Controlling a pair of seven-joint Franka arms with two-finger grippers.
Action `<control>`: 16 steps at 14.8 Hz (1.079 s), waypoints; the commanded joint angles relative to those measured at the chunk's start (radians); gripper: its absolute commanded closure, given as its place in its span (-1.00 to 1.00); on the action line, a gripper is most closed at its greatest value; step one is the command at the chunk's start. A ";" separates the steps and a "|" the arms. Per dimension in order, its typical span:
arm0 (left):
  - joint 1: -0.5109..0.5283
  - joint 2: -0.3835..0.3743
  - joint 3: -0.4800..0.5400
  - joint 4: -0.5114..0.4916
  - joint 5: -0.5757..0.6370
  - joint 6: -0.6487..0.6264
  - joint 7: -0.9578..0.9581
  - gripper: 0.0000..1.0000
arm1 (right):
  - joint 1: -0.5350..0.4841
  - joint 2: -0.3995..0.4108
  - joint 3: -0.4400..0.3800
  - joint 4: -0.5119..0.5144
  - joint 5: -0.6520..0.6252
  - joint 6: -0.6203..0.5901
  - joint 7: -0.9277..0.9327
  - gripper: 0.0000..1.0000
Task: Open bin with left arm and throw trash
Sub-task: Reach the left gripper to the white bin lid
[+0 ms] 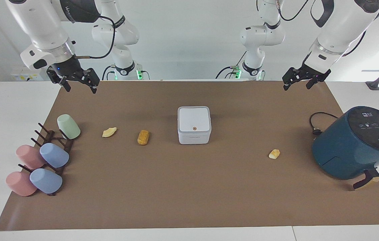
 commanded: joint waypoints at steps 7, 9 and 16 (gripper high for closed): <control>-0.012 -0.022 0.000 -0.018 0.004 0.021 -0.011 -1.00 | 0.002 0.004 0.007 0.009 0.014 -0.003 0.057 -1.00; -0.015 -0.022 0.000 -0.020 0.004 0.044 -0.035 -1.00 | 0.002 0.004 0.007 0.008 0.006 -0.001 0.057 -1.00; -0.114 0.001 -0.001 -0.018 -0.004 0.099 -0.095 1.00 | 0.001 -0.049 0.007 -0.106 0.014 0.022 0.045 -1.00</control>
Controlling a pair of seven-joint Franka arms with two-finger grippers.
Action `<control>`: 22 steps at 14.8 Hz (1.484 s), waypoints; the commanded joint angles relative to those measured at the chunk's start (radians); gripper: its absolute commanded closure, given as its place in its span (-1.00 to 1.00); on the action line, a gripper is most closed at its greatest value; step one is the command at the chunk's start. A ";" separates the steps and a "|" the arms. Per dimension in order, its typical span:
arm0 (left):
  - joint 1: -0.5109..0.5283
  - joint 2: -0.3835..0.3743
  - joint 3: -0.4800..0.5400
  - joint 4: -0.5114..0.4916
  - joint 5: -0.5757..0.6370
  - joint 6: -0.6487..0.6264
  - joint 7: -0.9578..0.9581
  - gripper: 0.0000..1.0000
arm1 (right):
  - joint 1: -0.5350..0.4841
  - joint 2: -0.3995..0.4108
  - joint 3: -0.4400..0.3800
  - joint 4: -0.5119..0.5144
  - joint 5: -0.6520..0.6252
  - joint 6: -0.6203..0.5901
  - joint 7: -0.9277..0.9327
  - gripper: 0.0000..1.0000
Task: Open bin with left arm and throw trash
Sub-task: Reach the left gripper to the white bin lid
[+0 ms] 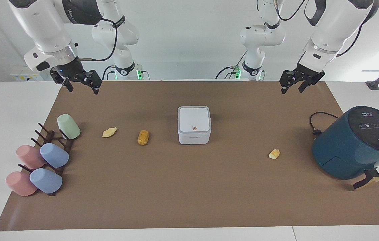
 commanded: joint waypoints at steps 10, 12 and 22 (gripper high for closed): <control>-0.344 0.338 0.008 0.179 -0.055 0.175 -0.274 1.00 | -0.018 -0.148 0.002 -0.610 0.014 0.574 0.006 -1.00; -0.402 0.354 0.007 0.175 -0.058 0.248 -0.277 1.00 | -0.018 -0.111 0.001 -0.638 0.014 0.655 0.006 -1.00; -0.499 0.457 0.008 0.158 -0.046 0.419 -0.291 1.00 | -0.016 0.153 0.002 -0.701 0.014 1.077 -0.011 -1.00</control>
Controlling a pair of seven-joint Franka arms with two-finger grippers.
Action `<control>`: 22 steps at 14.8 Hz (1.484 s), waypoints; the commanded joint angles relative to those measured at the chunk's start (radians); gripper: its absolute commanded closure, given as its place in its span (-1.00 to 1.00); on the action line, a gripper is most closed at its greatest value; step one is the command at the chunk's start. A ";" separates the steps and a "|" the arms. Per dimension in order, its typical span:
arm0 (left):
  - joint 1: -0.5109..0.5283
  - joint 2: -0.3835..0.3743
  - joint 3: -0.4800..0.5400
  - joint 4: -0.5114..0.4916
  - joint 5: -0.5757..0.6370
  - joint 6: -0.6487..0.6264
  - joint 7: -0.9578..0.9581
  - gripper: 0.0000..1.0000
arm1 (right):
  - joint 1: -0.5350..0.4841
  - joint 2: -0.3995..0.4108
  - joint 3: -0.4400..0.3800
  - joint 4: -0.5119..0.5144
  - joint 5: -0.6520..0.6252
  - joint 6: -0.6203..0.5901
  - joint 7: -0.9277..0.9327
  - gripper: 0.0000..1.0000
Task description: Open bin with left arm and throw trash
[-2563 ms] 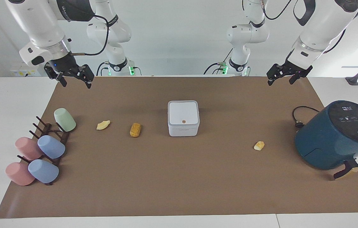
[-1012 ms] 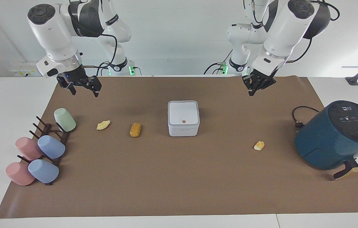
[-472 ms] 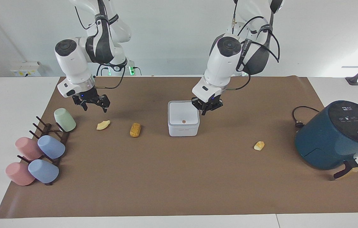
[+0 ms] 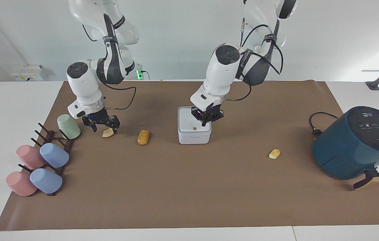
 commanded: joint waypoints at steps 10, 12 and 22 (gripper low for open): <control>-0.036 0.016 0.017 -0.060 0.015 0.080 -0.002 1.00 | -0.025 -0.033 0.005 -0.027 0.012 -0.137 -0.139 -1.00; -0.034 0.016 0.017 -0.068 0.015 0.083 0.000 1.00 | -0.023 -0.034 0.006 -0.032 0.012 -0.140 -0.136 -1.00; -0.053 0.016 0.017 -0.104 0.029 0.094 0.006 1.00 | -0.028 -0.046 0.005 -0.055 0.012 -0.148 -0.146 0.99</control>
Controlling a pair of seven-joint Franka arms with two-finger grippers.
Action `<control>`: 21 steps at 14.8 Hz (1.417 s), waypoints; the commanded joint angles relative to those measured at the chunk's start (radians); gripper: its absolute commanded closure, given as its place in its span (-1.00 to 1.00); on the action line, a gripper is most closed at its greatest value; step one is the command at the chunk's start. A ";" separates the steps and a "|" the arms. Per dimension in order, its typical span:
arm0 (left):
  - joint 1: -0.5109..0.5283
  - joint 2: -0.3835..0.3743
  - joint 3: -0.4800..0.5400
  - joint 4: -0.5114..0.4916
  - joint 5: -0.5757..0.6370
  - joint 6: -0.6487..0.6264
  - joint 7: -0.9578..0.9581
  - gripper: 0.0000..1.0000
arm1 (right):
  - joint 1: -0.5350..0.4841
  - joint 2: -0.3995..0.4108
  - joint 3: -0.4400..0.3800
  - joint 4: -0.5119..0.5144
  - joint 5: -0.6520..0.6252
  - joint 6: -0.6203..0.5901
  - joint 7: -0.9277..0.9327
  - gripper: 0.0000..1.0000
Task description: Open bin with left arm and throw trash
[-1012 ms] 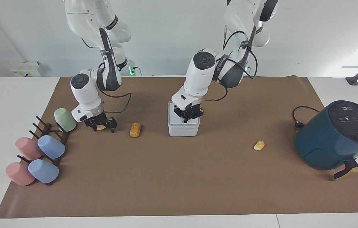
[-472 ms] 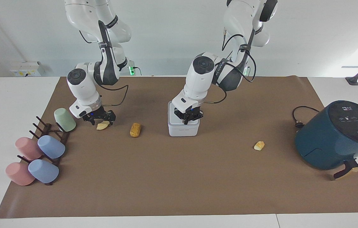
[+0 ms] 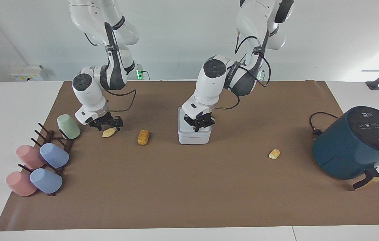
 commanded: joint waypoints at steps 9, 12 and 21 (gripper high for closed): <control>-0.020 -0.032 0.014 -0.058 0.028 0.011 0.007 1.00 | -0.018 -0.057 0.008 0.018 0.013 0.009 0.011 1.00; -0.015 -0.072 0.017 -0.049 0.022 -0.032 0.010 1.00 | -0.007 -0.115 0.009 0.037 0.013 -0.058 0.038 1.00; 0.132 -0.250 0.017 -0.041 -0.046 -0.255 0.152 1.00 | 0.074 -0.277 0.009 0.196 0.015 -0.356 0.065 1.00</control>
